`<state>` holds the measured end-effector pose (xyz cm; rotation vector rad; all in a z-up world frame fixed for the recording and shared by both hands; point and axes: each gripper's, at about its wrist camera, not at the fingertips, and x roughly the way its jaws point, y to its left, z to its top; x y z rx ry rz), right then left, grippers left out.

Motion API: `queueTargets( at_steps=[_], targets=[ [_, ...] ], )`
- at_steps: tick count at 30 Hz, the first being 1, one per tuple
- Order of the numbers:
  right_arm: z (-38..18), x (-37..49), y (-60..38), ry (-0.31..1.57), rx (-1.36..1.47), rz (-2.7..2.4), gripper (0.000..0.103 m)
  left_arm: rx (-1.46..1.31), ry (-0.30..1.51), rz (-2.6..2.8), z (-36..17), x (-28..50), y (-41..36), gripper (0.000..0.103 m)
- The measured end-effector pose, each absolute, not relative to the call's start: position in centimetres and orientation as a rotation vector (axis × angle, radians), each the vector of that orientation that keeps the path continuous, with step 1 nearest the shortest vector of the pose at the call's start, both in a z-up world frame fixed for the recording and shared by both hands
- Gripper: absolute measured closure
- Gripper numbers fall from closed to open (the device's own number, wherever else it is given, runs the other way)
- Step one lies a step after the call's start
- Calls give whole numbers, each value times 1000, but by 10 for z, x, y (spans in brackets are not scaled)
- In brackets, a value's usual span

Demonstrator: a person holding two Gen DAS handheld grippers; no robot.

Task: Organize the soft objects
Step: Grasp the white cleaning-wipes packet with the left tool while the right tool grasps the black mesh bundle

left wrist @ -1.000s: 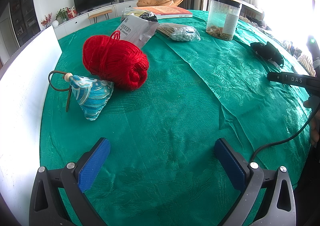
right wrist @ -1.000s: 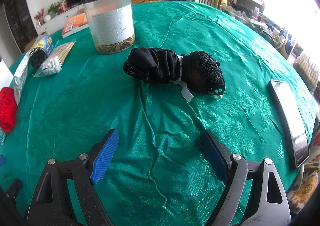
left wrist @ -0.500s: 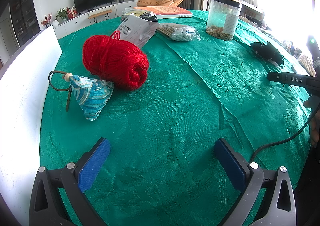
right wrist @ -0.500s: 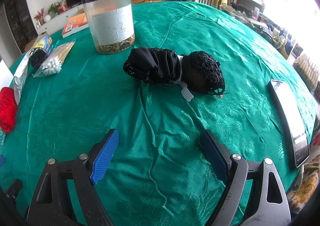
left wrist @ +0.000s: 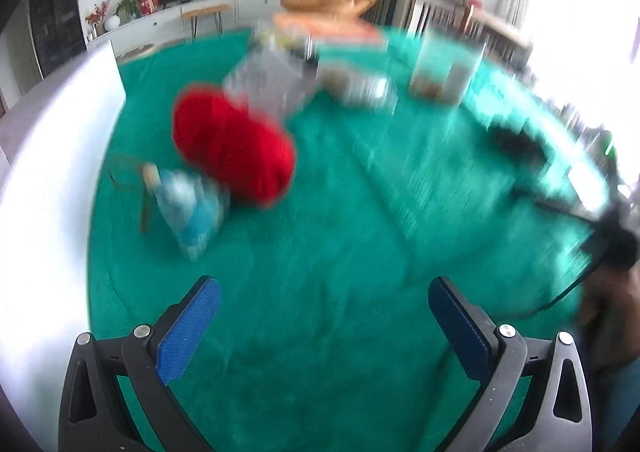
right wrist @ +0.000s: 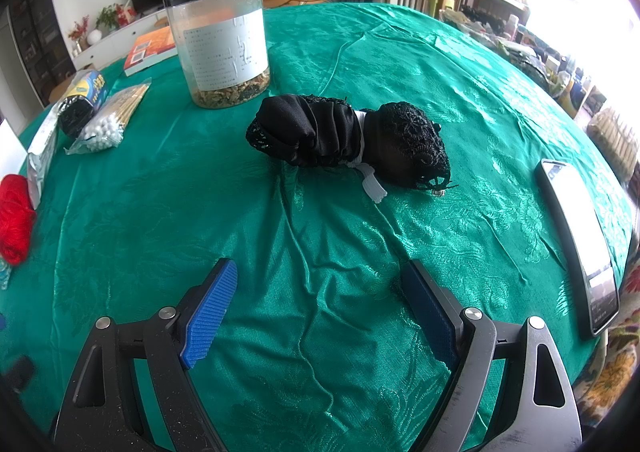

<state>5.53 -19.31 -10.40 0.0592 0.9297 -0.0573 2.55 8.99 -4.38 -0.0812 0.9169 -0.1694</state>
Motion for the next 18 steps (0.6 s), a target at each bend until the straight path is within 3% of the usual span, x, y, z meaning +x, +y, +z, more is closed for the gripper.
queueTargets(
  at_steps=[4,7,12,18],
  targets=[
    [-104,55,-193,930,60,-57,16,-123,812,-135,19,60,101,0],
    [-104,56,-192,930,60,-56,16,-217,840,-128,35,119,114,0],
    [-104,55,-192,930,60,-55,16,-236,1120,-60,-21,221,128,0],
    [-104,55,-192,930,60,-55,15,-296,1211,27,-66,253,146,3]
  ],
)
